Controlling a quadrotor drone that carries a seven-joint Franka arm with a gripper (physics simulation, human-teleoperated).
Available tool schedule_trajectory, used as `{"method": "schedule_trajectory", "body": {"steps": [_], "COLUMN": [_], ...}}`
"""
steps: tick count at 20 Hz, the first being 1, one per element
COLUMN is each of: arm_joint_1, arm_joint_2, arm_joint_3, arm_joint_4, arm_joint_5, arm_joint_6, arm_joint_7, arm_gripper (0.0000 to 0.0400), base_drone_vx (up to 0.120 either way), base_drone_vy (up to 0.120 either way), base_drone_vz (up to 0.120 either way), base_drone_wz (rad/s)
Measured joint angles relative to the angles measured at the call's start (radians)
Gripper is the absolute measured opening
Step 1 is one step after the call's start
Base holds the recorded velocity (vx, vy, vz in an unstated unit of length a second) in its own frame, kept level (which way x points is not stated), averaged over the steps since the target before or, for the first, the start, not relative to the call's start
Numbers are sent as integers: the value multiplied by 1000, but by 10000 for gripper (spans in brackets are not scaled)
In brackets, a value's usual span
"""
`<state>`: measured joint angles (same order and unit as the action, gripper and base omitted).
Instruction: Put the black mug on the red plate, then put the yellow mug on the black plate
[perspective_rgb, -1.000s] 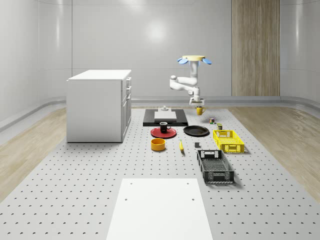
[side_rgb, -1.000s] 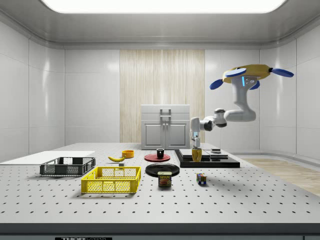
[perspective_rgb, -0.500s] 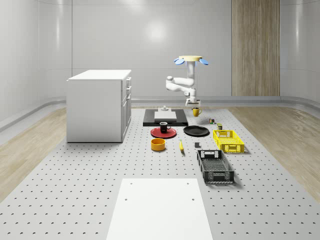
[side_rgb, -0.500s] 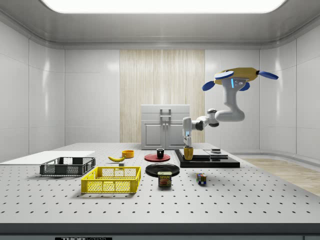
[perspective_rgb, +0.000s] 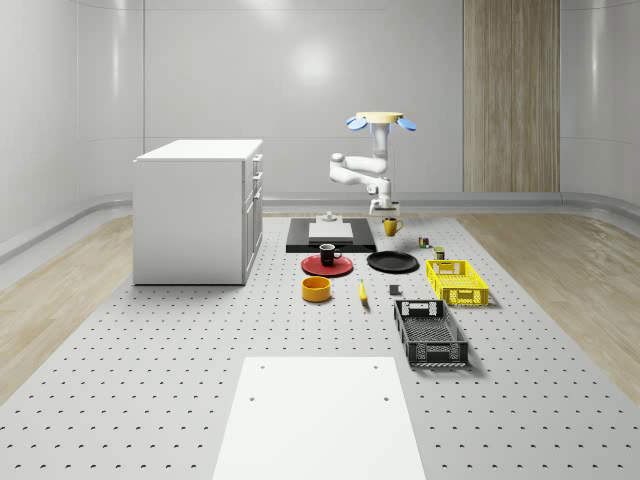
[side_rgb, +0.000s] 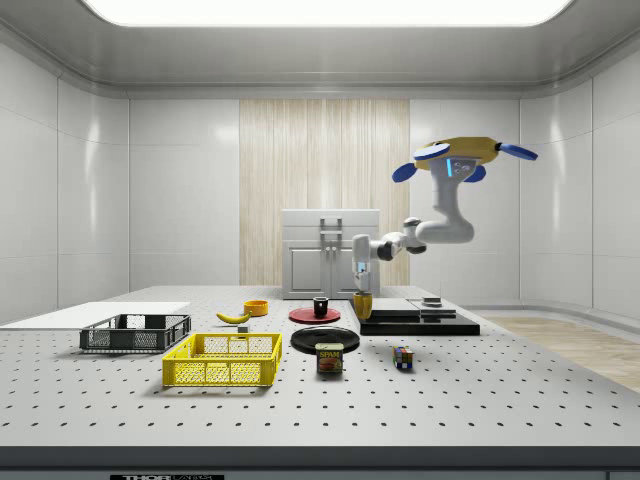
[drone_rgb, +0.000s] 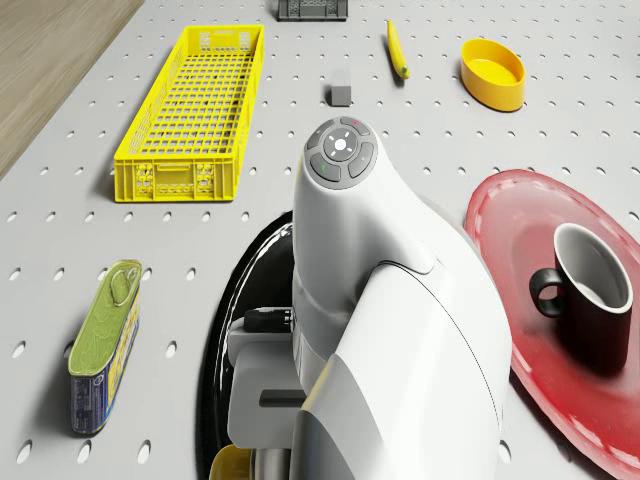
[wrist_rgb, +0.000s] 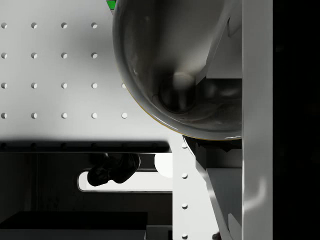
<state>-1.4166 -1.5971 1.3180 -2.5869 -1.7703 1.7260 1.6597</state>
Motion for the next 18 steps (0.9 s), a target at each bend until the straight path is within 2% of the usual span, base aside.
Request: {"method": "schedule_trajectory", "body": {"steps": [8,10,14,18], "arm_joint_1": [0,0,0,0], "arm_joint_2": [-1,-1,-1,-1], "arm_joint_3": [0,0,0,0], "arm_joint_4": [0,0,0,0], "arm_joint_5": [0,0,1,1], "arm_joint_6": [1,1,1,1], "arm_joint_7": [0,0,0,0], "arm_gripper": [110,110,110,110], "base_drone_vx": [120,120,120,120], "base_drone_vy": [0,-100,0,0], "base_drone_vz": [0,0,0,-100], "base_drone_wz": [0,0,0,0]}}
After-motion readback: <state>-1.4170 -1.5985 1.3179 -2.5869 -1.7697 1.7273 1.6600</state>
